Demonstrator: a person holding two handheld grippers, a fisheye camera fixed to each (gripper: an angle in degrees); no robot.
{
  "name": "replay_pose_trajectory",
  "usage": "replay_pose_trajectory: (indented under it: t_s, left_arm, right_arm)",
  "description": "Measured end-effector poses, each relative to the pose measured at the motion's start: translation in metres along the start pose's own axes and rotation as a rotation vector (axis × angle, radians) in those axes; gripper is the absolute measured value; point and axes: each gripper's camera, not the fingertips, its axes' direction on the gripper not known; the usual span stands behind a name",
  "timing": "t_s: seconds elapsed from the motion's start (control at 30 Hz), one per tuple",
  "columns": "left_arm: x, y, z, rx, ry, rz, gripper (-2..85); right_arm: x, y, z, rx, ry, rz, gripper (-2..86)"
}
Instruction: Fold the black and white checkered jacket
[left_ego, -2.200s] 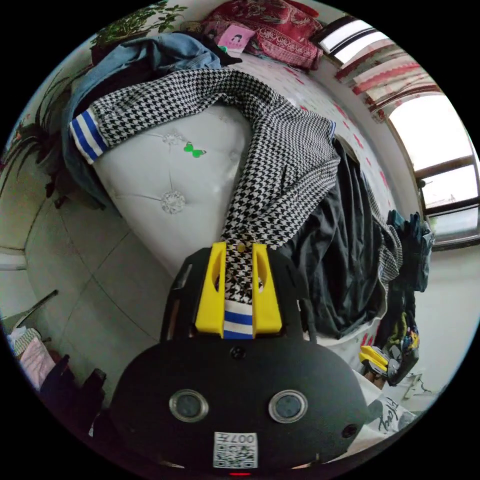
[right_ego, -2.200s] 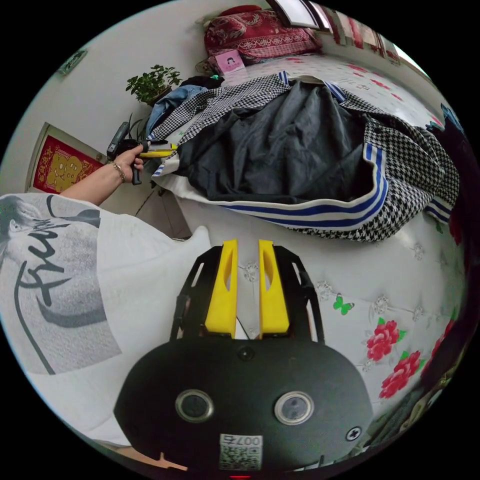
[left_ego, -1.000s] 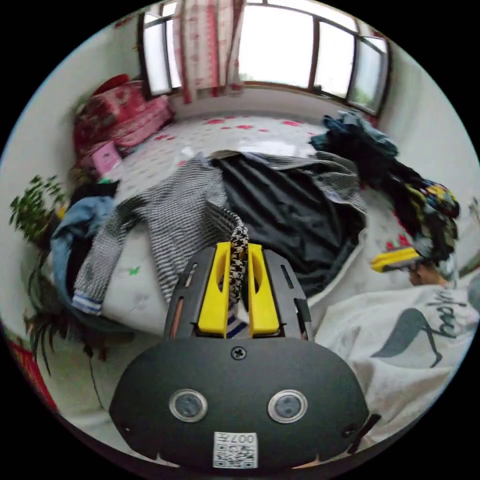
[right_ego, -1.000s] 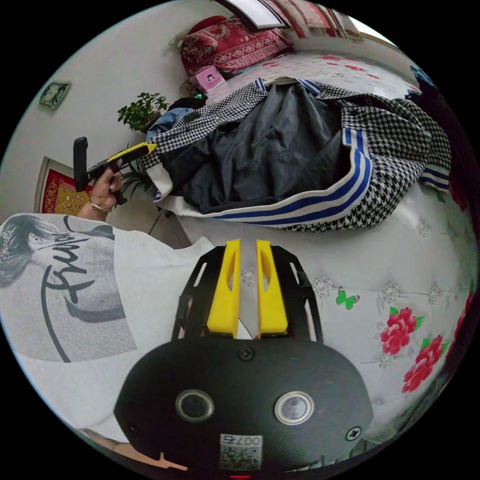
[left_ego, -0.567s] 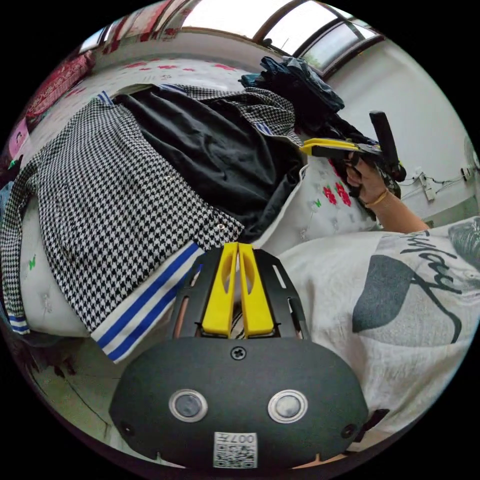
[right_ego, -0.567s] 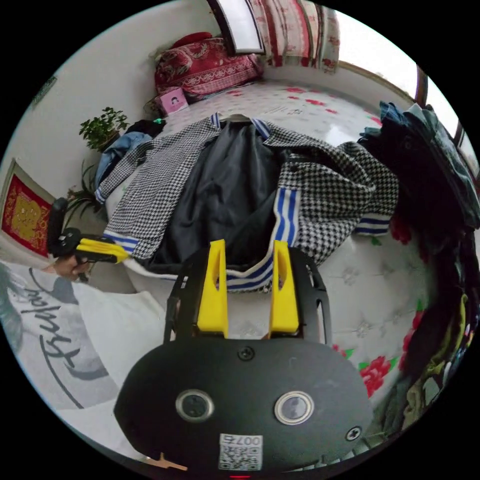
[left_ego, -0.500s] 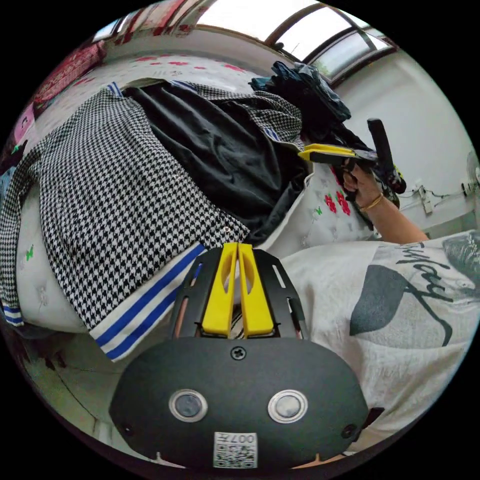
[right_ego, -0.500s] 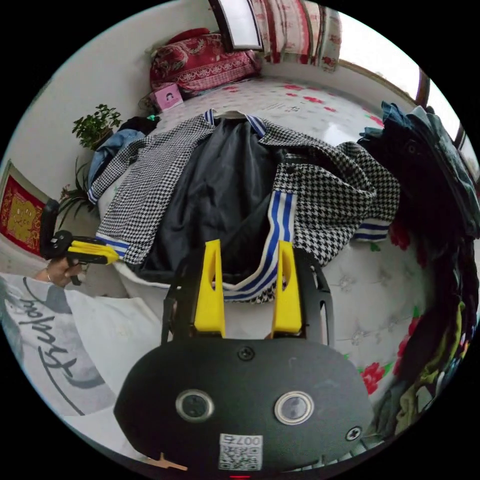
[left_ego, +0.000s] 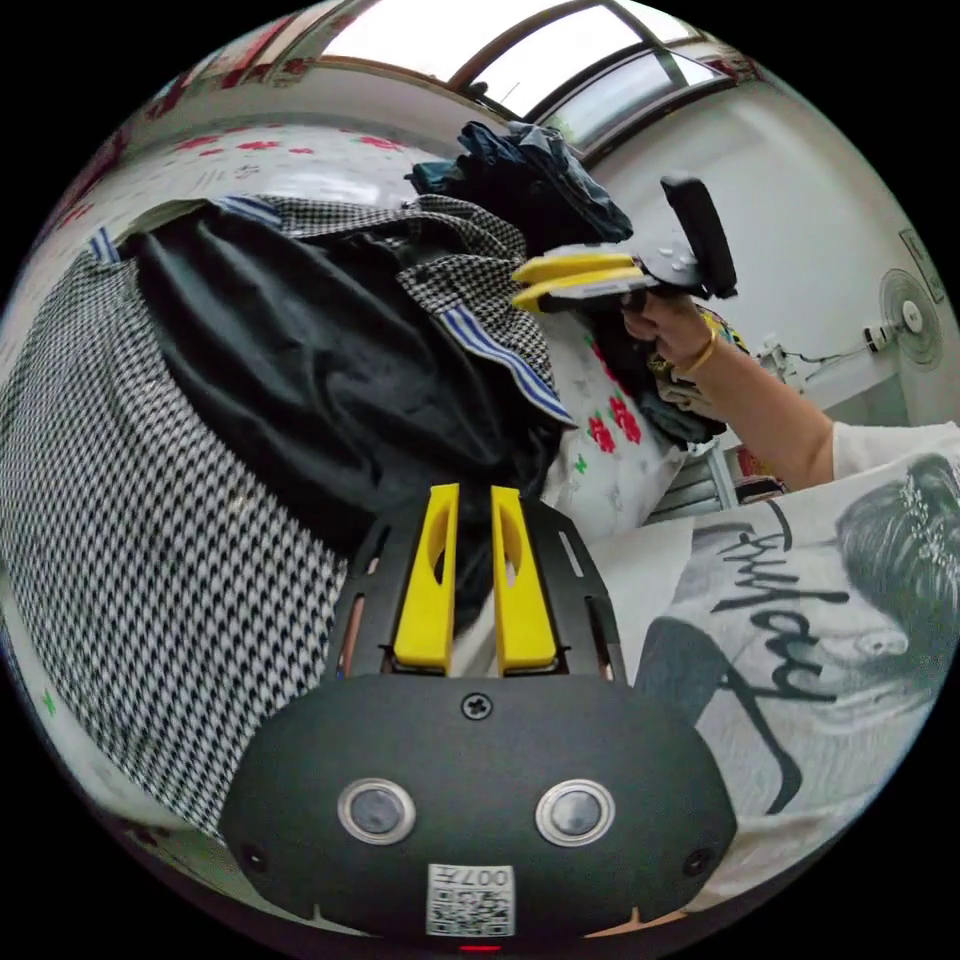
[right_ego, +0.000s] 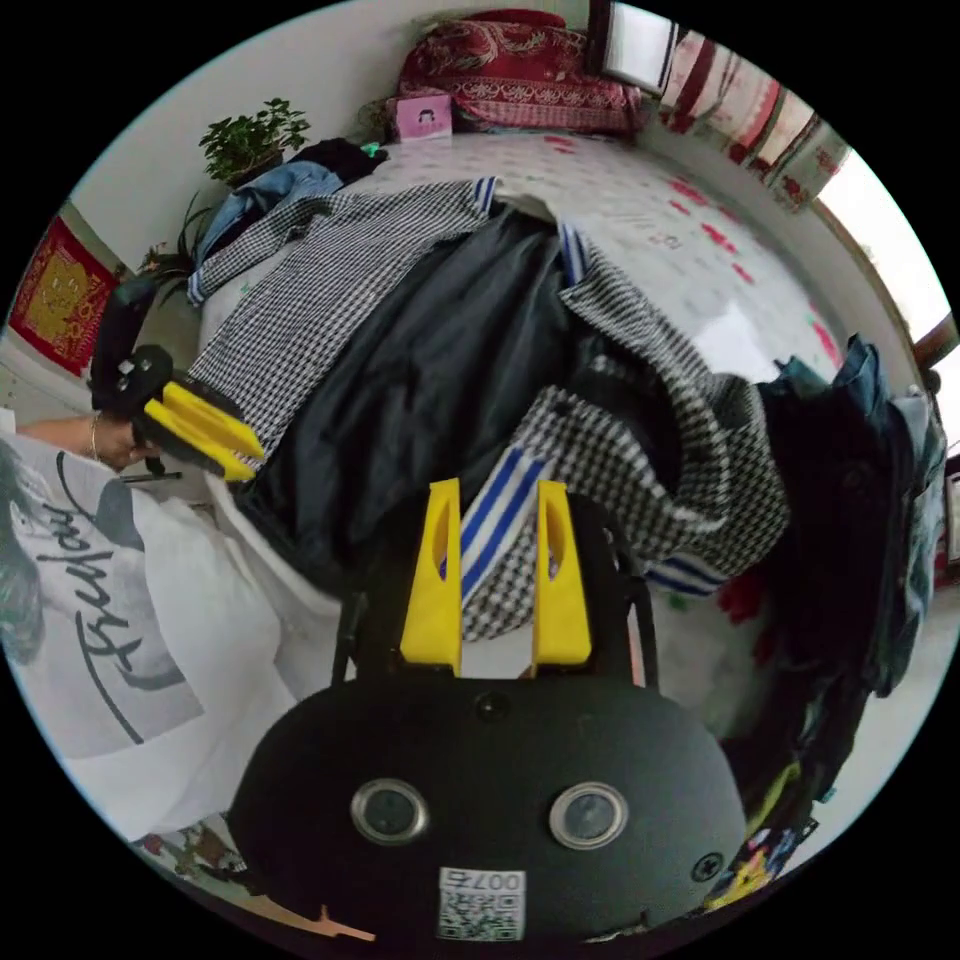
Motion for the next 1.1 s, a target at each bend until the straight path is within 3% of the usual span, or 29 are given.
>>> replay_pose_trajectory:
  t_s: [0.2,0.37,0.47,0.57,0.77,0.93,1.03,1.1]
  left_arm:
    - [-0.013,-0.118,0.035,-0.020,-0.041,0.141,8.9]
    - [-0.025,-0.196,0.074,-0.070,-0.087,0.187,10.9]
    - [-0.040,-0.218,0.114,-0.200,-0.096,0.143,8.5]
    - [-0.037,-0.221,0.107,-0.190,-0.086,0.192,4.9]
    - [-0.022,-0.159,-0.009,0.063,0.083,0.221,4.1]
    - [0.003,-0.046,-0.131,0.356,0.034,0.207,3.9]
    - [0.010,0.015,-0.162,0.386,-0.045,0.060,3.7]
    - [0.001,0.059,-0.158,0.366,-0.125,-0.153,3.6]
  right_arm:
    - [0.078,-0.106,-0.006,-0.023,0.116,-0.007,6.7]
    - [0.117,-0.172,0.045,-0.208,0.131,-0.042,6.5]
    - [0.134,-0.185,0.075,-0.328,0.139,-0.066,5.3]
    - [0.154,-0.187,0.065,-0.321,0.060,-0.065,3.1]
    - [0.229,-0.180,-0.047,0.055,-0.373,0.195,0.8]
    - [0.267,-0.169,-0.104,0.530,-1.026,0.383,0.5]
    - [0.245,-0.187,-0.092,0.624,-1.197,0.405,0.9]
    - [0.219,-0.207,-0.077,0.575,-1.159,0.406,1.6]
